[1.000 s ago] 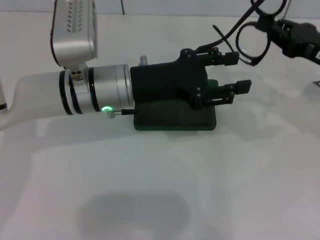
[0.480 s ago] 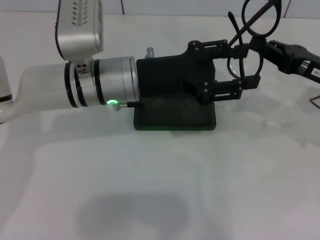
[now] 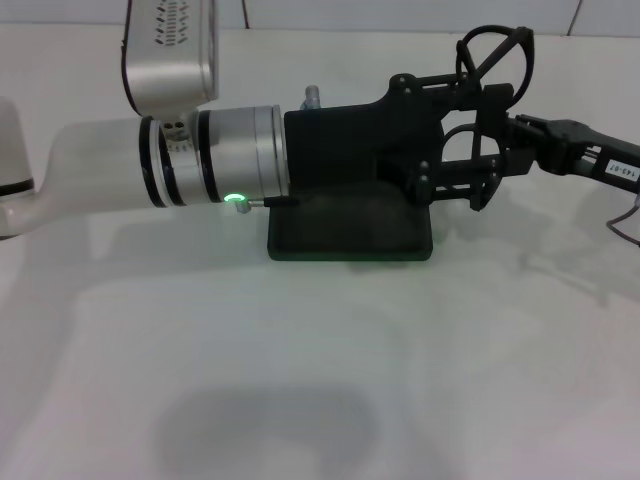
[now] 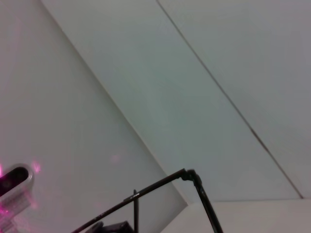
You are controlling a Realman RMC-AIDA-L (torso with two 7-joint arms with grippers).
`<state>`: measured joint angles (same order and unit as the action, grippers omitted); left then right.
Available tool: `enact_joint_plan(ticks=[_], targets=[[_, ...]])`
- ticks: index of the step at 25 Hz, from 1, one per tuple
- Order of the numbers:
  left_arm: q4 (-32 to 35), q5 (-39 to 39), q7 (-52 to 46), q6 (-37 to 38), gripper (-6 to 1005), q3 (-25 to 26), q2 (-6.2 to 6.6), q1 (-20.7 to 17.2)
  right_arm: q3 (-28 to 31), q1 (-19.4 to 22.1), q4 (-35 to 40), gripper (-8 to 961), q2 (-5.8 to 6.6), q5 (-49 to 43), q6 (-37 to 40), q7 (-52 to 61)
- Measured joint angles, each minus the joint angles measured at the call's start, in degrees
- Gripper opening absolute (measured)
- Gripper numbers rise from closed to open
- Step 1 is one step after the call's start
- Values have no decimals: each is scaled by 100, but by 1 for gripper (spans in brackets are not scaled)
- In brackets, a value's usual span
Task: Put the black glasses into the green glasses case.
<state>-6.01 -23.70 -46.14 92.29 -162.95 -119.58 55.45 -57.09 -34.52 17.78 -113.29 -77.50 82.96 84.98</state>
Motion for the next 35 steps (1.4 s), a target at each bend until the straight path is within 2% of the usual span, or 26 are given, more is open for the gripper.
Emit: enact_joint_plan(ticks=[17,22,24,30,34,35], targets=[[-29,67,7,1,649,0,10,1,35,-29,53,93,-6,-63,236,2],[-53,68,8,34,649,0,37,-52,348,50,58,93,-1,-6,230,-13],[-153,68,9,74,649,0,36,-85,536,74,63,93,3,-3,273,-22],[-618,-105,-4,111,649,0,15,-312,581,76,66,93,28,16,291,-10],[-691,-464,-80,299,649,1,85,-420,524,78,28,93,102,-51,300,53],[-737,-782,-308,616,649,0,218,-466,516,78,20,93,112,-103,300,89]])
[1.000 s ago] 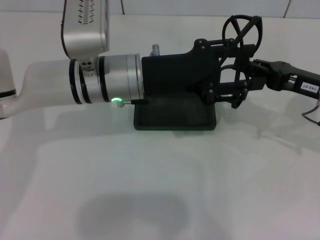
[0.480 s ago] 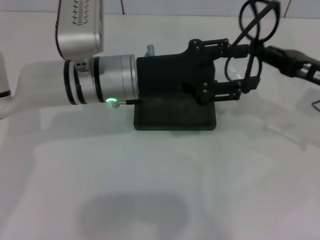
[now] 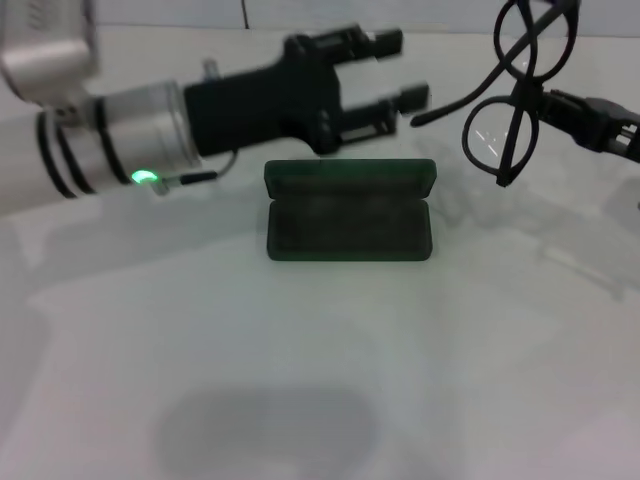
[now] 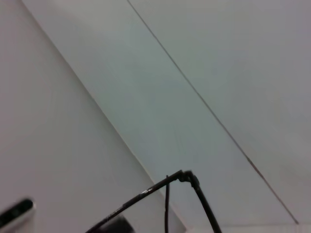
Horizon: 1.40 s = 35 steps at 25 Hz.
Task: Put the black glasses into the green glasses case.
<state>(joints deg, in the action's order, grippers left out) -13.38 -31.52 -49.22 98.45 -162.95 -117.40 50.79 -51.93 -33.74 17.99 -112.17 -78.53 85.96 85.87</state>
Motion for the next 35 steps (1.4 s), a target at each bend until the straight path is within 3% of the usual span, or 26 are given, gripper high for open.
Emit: enact_joint_plan(ticks=[8,11,17,18,25,35], targets=[[-73,-350,-1301,895,649,-4,393,80,-184,-159,49,93,-29,-279,-317,38],[-90,-90,-1793,995,649,-11,418,332,-386,-272,53,93,-25,-285,-395,38],[-115,808,-1841,955,649,-11,312,744,-669,-432,56,93,-13,-300,-331,120],[-131,1115,-1876,861,649,-10,234,917,-669,-434,58,93,-16,-301,-317,127],[-331,1685,-1930,497,649,-8,-64,1202,-640,-365,246,93,-63,-261,-148,131],[-332,1741,-1873,231,649,-9,-176,1250,-633,-370,275,93,-76,-251,-5,126]])
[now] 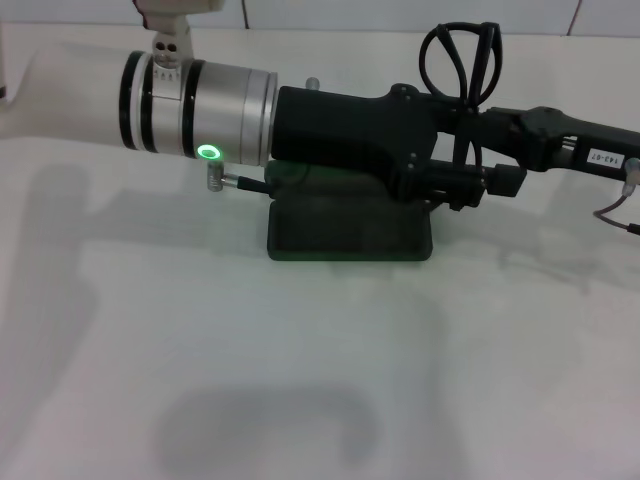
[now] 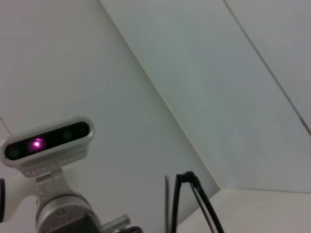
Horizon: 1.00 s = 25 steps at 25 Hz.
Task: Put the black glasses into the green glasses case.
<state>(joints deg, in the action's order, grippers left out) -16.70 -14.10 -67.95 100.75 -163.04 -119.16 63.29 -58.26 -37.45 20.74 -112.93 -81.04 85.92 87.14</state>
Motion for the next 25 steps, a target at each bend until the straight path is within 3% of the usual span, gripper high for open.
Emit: enact_joint_plan(ticks=[25], targets=[[5,-62,5,79,648,9,71,-21,-21,246,299,89,-20,-236,38,-533]])
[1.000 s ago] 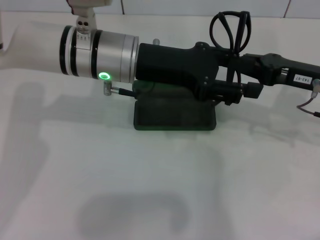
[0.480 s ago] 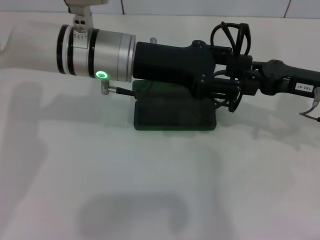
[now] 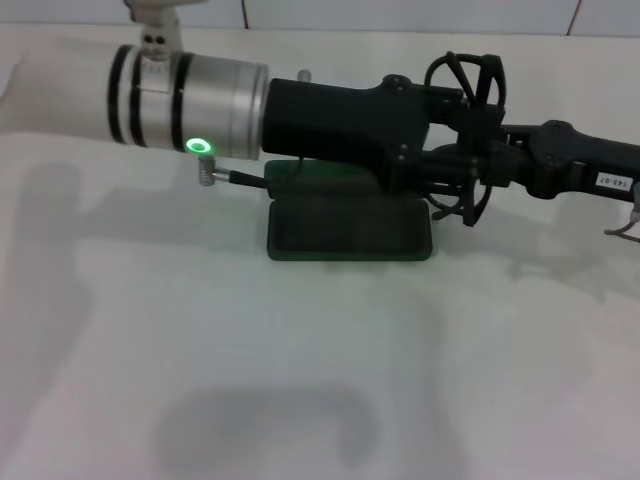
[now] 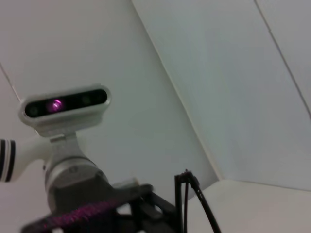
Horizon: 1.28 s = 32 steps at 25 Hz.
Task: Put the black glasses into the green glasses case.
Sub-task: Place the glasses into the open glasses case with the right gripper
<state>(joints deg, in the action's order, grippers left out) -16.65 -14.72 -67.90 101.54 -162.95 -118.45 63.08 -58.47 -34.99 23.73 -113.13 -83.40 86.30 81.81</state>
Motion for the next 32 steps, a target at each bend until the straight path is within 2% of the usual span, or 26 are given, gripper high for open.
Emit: enact_joint_plan(ticks=[3,6,7,9,11,14,17,18,19,23,24,25,32], targets=[[-60,-127,172,369,648,0,107,-194,32,92,33,89,2,3,-18,-401],[-121,-680,526,614,648,0,250,-635,-37,158,133,89,-42,-141,-32,-1274],[-160,-1041,640,606,648,-2,287,-846,-62,181,217,89,-97,-282,-63,-1591],[-257,-1905,766,350,648,1,284,-1240,-114,224,533,89,-214,-584,-204,-1960],[-329,-2661,870,-57,648,0,222,-1541,-350,259,861,89,-285,-757,-443,-2072],[-365,-3282,936,-583,648,0,156,-1791,-1121,295,1424,88,-302,-782,-987,-1996],[-367,-3421,925,-879,648,0,151,-1874,-2013,476,2155,88,-304,-728,-1786,-1712],[-367,-3430,918,-927,648,0,150,-1880,-2672,700,2691,88,-296,-717,-2471,-1513],[-367,-3436,908,-960,648,0,150,-1888,-2672,700,2691,88,-296,-717,-2471,-1513],[-369,-3461,835,-1169,648,0,157,-1891,-3927,1206,3631,88,-283,-796,-3929,-1421],[-370,-3462,812,-1233,648,0,161,-1875,-3927,1206,3631,88,-283,-796,-3929,-1421],[-370,-3463,788,-1287,648,0,166,-1861,-4370,1317,3839,88,-294,-829,-4559,-1421],[-358,-3406,701,-1452,648,0,172,-1637,-5513,1350,3849,88,-308,-755,-6391,-1338]])
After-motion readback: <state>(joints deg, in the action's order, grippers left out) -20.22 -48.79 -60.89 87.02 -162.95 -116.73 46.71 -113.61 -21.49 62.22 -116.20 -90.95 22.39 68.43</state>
